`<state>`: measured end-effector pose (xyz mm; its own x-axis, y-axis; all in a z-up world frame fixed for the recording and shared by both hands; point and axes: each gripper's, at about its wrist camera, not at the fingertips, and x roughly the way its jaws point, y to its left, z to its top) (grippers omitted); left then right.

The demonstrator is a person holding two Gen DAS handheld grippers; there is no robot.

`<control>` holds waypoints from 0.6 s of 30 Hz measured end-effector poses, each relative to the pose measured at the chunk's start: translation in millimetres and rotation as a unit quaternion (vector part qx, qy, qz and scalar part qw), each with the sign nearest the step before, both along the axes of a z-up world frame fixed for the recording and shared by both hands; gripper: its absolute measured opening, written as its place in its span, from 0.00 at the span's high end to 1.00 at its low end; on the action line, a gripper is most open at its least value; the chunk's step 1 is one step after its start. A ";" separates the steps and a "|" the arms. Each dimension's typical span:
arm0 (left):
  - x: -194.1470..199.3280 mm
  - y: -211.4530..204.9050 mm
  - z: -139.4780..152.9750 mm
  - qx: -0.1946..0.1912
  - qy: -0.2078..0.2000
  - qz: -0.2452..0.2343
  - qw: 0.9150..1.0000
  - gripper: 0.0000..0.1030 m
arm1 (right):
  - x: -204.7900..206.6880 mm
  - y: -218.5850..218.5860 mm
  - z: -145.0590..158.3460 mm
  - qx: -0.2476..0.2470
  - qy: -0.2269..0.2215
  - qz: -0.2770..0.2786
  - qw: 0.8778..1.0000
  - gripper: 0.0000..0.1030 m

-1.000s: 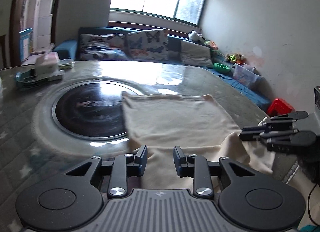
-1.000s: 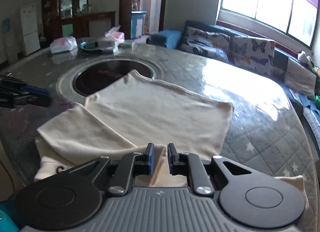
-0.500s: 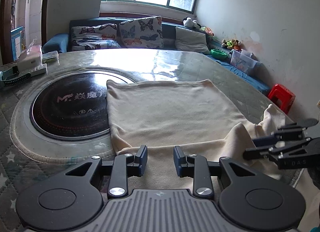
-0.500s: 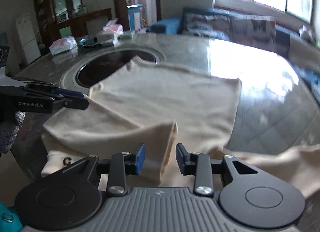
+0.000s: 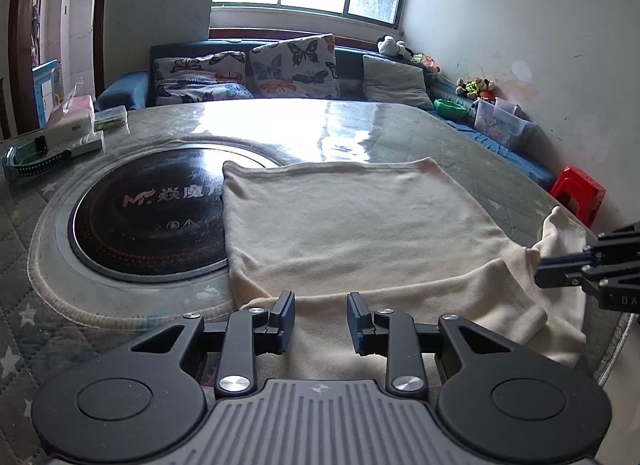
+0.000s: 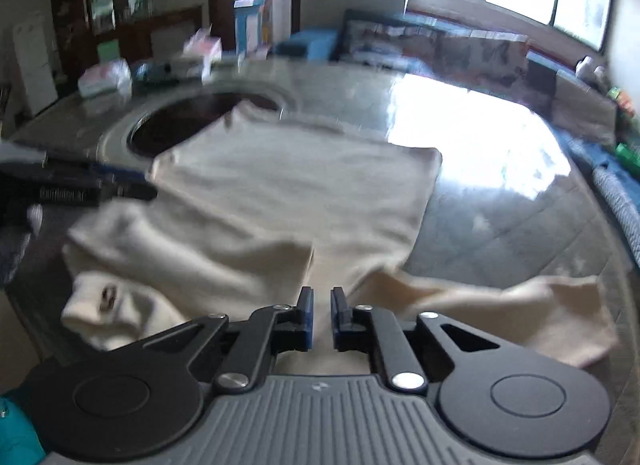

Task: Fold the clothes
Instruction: 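Grasp the hem edge with the right gripper while the left gripper smooths the fold, then lift the sweatshirt side with the right gripper and fold it over the body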

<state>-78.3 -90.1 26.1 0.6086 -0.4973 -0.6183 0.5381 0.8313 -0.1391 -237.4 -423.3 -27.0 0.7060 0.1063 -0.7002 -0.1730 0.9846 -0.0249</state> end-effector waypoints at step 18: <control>-6.6 -11.8 11.5 -0.013 -0.004 -0.012 1.000 0.65 | -2.8 -21.2 -0.5 -0.018 -0.048 -0.034 0.998 0.73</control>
<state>-84.9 -102.0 37.6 0.6003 -0.5284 -0.6003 0.5596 0.8138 -0.1568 -240.2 -444.5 -27.5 0.7749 0.0308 -0.6313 -0.0999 0.9922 -0.0742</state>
